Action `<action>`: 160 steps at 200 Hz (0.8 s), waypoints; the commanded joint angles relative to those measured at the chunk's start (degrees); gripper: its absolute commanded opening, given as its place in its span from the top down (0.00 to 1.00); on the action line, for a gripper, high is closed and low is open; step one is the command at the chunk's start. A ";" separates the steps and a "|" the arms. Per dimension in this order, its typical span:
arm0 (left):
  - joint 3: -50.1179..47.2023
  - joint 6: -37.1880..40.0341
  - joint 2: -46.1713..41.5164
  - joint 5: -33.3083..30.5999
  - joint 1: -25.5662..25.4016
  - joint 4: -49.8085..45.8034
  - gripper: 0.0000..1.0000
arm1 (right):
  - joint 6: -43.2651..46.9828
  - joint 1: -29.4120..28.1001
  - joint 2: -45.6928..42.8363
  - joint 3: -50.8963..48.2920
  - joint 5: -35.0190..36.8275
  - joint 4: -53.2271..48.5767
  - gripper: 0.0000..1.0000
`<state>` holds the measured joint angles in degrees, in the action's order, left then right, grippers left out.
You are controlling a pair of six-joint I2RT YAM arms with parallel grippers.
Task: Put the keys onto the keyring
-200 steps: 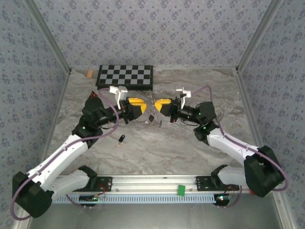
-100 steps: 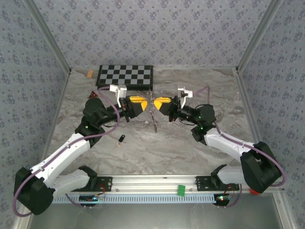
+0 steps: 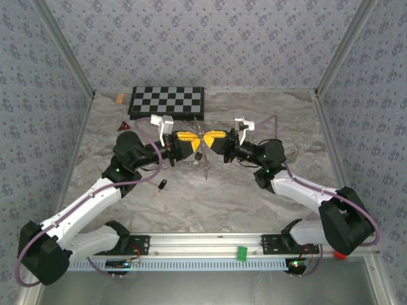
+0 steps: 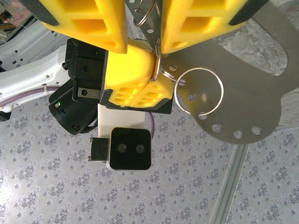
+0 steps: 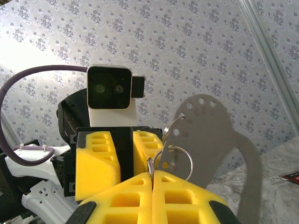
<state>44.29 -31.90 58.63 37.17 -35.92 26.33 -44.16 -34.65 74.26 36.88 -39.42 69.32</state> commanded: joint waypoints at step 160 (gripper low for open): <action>2.82 2.72 0.51 -3.60 -1.17 -1.44 0.72 | -1.71 -1.21 1.50 1.01 0.28 4.04 1.00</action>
<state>44.47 -30.48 59.72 34.81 -36.45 25.21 -44.86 -34.83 75.53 36.91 -38.50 70.78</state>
